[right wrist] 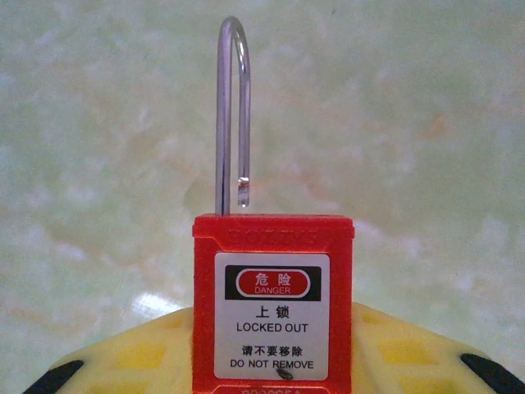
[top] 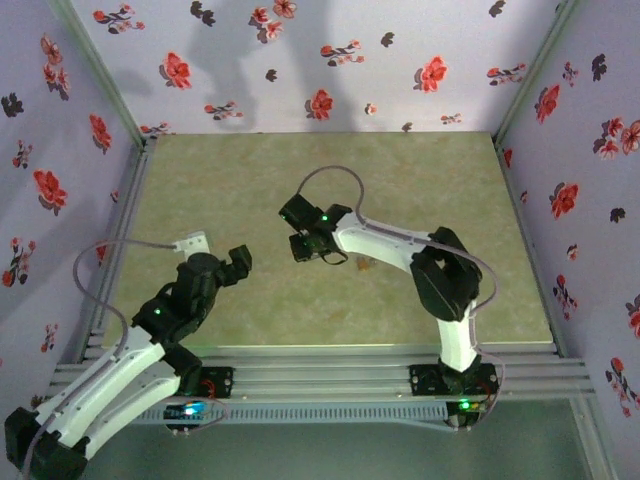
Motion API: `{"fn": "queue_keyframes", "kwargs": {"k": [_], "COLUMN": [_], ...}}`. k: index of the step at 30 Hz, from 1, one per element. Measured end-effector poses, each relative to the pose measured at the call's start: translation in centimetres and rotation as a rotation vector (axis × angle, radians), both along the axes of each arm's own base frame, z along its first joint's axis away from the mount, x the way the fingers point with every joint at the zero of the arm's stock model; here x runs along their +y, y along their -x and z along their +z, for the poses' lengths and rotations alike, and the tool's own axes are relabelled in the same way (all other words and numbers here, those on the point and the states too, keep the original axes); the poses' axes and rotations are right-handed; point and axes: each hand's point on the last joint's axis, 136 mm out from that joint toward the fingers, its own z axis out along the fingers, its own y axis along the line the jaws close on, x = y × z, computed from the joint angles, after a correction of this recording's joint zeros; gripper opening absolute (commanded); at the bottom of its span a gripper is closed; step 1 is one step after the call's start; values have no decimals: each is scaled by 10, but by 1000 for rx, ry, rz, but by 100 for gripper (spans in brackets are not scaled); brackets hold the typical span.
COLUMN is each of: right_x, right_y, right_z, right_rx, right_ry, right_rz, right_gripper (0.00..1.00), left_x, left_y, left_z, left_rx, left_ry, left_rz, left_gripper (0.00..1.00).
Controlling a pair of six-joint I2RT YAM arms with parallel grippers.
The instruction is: Lock with the key
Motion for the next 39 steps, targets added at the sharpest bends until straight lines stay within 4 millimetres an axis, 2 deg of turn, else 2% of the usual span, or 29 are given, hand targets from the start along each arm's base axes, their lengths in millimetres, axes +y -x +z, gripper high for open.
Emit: {"fn": "queue_keyframes", "kwargs": {"k": [8, 16, 25, 32, 39], "right_x": [-5, -11, -14, -13, -9], "right_y": [39, 62, 75, 83, 86], "right_z": [16, 32, 45, 39, 41], "right_rx": [53, 60, 47, 59, 58], "right_ry": [-152, -249, -324, -330, -346], "right_rz": [85, 145, 178, 196, 212], "right_gripper": [0, 0, 0, 0, 0], "left_x": [-35, -62, -90, -108, -123], "left_y": [-6, -7, -9, -12, -15], "left_z": [11, -5, -22, -28, -39], "left_rx": [73, 207, 333, 390, 446], "left_ry": [118, 219, 331, 414, 471], "left_rz": [-90, -128, -152, -166, -175], "left_gripper": [100, 100, 99, 95, 90]}}
